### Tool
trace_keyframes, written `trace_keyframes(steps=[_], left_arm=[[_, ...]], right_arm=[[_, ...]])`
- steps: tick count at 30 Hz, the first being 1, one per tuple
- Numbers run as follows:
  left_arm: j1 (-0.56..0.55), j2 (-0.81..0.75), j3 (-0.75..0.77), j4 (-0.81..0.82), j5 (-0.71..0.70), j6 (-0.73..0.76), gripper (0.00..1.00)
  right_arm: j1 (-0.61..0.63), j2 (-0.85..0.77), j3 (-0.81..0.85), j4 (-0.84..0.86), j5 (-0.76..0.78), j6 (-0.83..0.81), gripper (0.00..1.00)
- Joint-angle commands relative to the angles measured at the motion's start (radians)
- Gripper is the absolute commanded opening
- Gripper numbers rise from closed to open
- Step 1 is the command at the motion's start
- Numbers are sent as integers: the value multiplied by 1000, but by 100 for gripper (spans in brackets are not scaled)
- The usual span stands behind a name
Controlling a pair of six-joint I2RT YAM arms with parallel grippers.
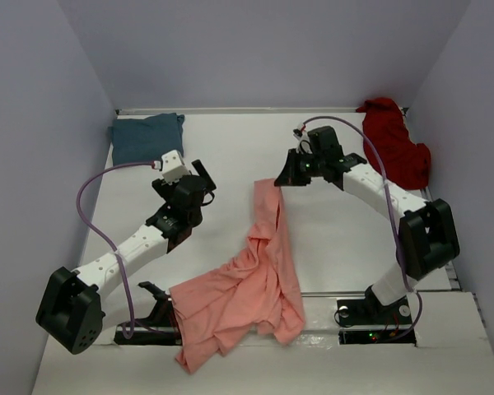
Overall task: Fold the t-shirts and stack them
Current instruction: Flatten the tshirt out
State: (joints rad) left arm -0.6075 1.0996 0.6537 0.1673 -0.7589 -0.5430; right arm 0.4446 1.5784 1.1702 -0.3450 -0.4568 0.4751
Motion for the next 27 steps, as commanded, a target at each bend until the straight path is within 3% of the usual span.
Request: trace_keyframes(steps=[1,5,15,27], left_arm=[[5,-7,37,34,-5,11,99],[5,-6,21,78,72,44,99],[8,39,41,89,127,66,99],[8,88,77,23,403,26,99]], right_arm=[[-44,92,146,-28,30,-46,0],[-93,195,284,-63,70,-81,0],[-264,380,419,-65,135,-124,0],[-346,538,537,-58,156,-138,0]])
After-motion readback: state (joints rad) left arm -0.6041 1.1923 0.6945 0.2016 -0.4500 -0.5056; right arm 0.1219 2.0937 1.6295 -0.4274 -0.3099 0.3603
